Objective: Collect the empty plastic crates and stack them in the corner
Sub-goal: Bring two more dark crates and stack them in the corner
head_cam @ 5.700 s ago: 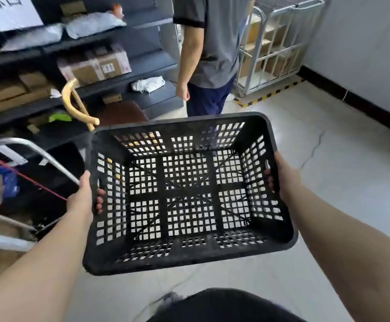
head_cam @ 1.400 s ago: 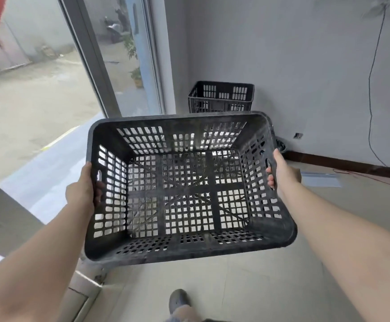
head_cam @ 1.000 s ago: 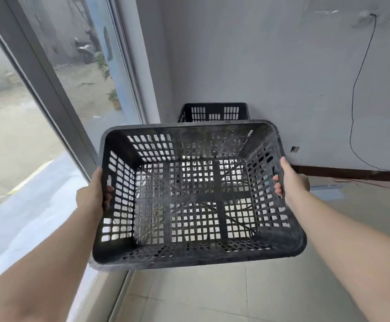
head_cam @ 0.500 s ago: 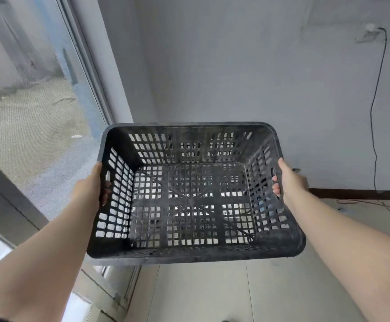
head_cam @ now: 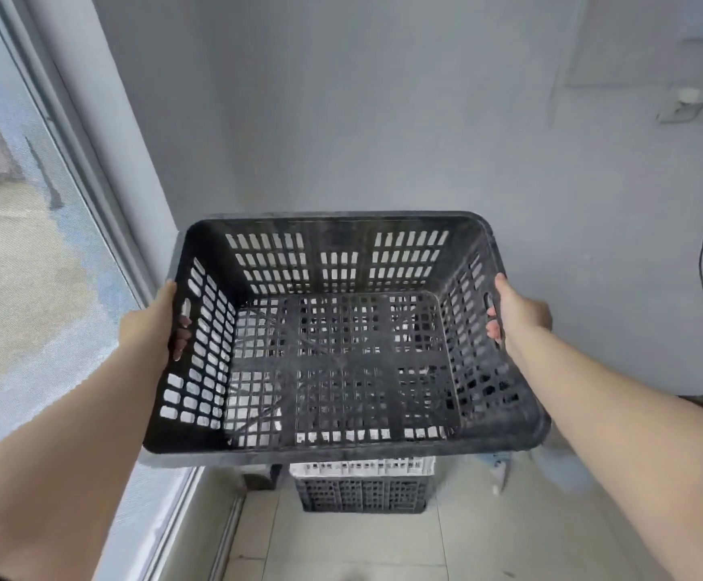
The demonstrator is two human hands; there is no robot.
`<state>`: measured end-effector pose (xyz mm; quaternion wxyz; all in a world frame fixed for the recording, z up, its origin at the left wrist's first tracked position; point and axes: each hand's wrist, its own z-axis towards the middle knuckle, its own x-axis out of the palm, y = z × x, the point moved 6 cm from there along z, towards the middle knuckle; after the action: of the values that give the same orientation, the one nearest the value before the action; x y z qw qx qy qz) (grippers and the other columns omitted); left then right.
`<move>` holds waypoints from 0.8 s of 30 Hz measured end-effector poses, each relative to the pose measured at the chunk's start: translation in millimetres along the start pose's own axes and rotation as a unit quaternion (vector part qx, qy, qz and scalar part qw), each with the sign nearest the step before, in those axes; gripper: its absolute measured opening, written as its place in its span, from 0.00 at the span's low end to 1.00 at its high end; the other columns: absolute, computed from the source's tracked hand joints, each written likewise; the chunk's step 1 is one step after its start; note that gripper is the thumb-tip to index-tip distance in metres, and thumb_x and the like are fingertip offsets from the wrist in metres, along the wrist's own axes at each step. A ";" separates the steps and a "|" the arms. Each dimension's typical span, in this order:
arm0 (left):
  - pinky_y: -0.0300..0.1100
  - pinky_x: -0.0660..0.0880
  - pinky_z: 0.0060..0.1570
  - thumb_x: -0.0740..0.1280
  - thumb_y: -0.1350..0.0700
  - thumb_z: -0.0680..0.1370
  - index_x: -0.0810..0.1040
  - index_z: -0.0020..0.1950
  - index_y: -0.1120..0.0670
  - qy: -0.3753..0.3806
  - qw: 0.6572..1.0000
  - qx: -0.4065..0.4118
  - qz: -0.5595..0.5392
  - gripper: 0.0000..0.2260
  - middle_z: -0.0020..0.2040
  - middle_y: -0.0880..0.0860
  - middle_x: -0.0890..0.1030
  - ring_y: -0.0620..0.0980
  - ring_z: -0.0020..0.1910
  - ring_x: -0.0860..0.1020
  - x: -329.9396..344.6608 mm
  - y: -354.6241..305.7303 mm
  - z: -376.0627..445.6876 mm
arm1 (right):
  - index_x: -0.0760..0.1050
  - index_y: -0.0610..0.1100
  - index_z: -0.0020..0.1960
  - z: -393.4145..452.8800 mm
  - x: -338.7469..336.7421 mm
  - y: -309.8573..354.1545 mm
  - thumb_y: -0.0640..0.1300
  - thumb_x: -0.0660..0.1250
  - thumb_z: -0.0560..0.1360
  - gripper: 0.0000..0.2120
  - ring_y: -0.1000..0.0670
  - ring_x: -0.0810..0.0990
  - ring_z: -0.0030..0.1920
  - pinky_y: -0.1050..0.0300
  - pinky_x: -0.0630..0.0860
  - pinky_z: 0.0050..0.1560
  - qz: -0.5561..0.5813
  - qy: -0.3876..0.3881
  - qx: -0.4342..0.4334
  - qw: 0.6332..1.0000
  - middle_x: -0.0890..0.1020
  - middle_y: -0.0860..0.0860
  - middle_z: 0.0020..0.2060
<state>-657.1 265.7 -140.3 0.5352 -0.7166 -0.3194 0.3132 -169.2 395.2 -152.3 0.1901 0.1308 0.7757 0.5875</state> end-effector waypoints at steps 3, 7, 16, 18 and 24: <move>0.41 0.67 0.25 0.68 0.41 0.73 0.76 0.39 0.62 0.010 1.000 0.000 0.002 0.22 0.32 0.56 0.77 0.52 0.24 0.70 30.7 -12.4 39.5 | 0.74 0.39 0.34 27.9 25.7 15.3 0.62 0.66 0.73 0.25 0.48 0.74 0.24 0.54 0.77 0.34 -0.014 -0.021 -0.005 1.000 0.78 0.48 0.28; 0.40 0.66 0.24 0.67 0.41 0.73 0.75 0.37 0.61 0.037 0.999 -0.005 0.010 0.22 0.30 0.57 0.75 0.52 0.24 0.70 71.6 -29.0 96.7 | 0.76 0.40 0.36 65.0 63.3 33.1 0.62 0.66 0.73 0.25 0.48 0.76 0.25 0.55 0.76 0.34 -0.033 -0.032 -0.010 0.999 0.79 0.48 0.30; 0.41 0.67 0.21 0.62 0.42 0.77 0.73 0.38 0.62 0.091 0.992 -0.006 0.086 0.23 0.30 0.59 0.75 0.54 0.22 0.70 156.3 -65.5 205.9 | 0.76 0.39 0.37 138.1 122.7 72.9 0.60 0.66 0.73 0.23 0.47 0.75 0.23 0.58 0.72 0.28 -0.081 -0.055 -0.003 0.995 0.80 0.47 0.30; 0.43 0.68 0.24 0.62 0.42 0.78 0.74 0.38 0.62 0.098 0.989 -0.018 0.107 0.23 0.31 0.59 0.75 0.55 0.24 0.71 171.2 -65.0 218.4 | 0.76 0.39 0.36 151.9 130.9 75.3 0.59 0.66 0.73 0.22 0.47 0.76 0.24 0.56 0.75 0.30 -0.099 -0.057 -0.004 0.993 0.80 0.47 0.29; 0.43 0.68 0.25 0.60 0.43 0.79 0.71 0.34 0.62 0.111 0.981 -0.052 0.148 0.25 0.29 0.60 0.74 0.55 0.24 0.70 206.6 -61.8 247.6 | 0.79 0.38 0.40 193.3 154.2 80.2 0.60 0.65 0.73 0.23 0.46 0.78 0.25 0.52 0.80 0.40 -0.162 -0.052 -0.002 0.985 0.82 0.45 0.30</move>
<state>-736.5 583.6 -159.8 0.4772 -0.8130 -0.1646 0.2903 -222.0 649.6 -142.9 0.3228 0.0330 0.7744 0.5431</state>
